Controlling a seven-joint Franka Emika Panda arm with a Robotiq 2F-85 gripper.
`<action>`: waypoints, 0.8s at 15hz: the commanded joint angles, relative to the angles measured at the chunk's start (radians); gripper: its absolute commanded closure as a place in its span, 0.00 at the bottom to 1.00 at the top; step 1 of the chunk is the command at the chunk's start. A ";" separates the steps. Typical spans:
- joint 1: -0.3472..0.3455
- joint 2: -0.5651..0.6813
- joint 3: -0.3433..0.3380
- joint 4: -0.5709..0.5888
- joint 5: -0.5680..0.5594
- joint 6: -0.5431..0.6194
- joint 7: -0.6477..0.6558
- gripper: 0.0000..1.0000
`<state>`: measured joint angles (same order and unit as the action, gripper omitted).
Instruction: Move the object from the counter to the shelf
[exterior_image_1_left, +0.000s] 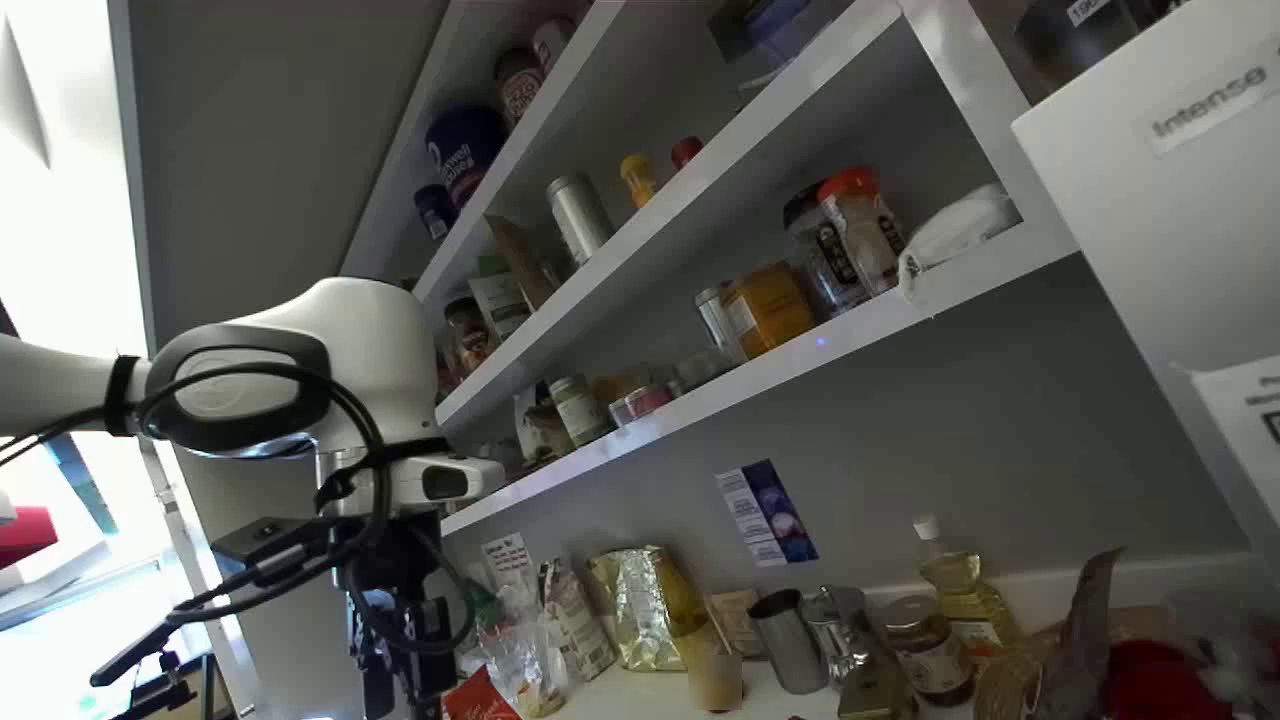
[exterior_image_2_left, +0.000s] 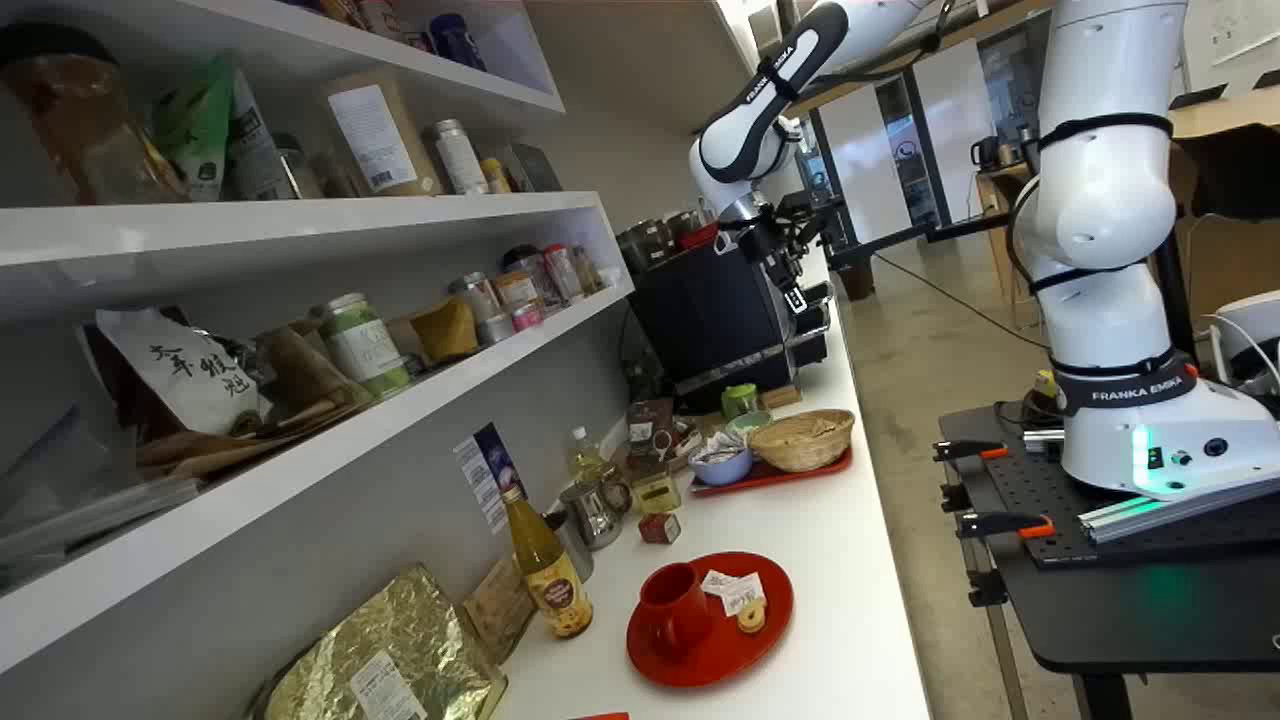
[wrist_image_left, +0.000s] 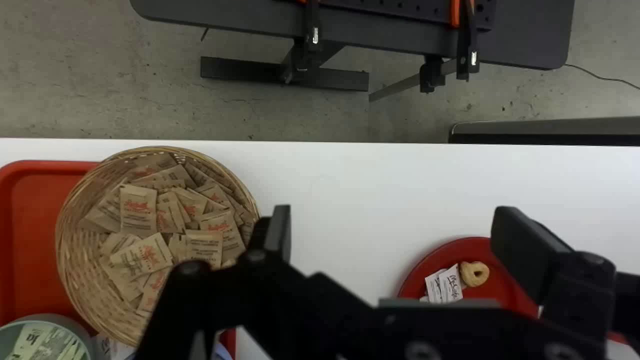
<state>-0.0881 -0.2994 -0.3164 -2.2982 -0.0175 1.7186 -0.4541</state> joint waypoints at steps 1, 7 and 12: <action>-0.023 0.003 0.022 0.002 0.006 -0.002 -0.006 0.00; -0.023 0.003 0.022 0.001 0.006 -0.001 -0.005 0.00; 0.009 -0.022 0.074 -0.063 0.002 0.016 -0.020 0.00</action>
<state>-0.0883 -0.2999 -0.2867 -2.3133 -0.0173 1.7191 -0.4556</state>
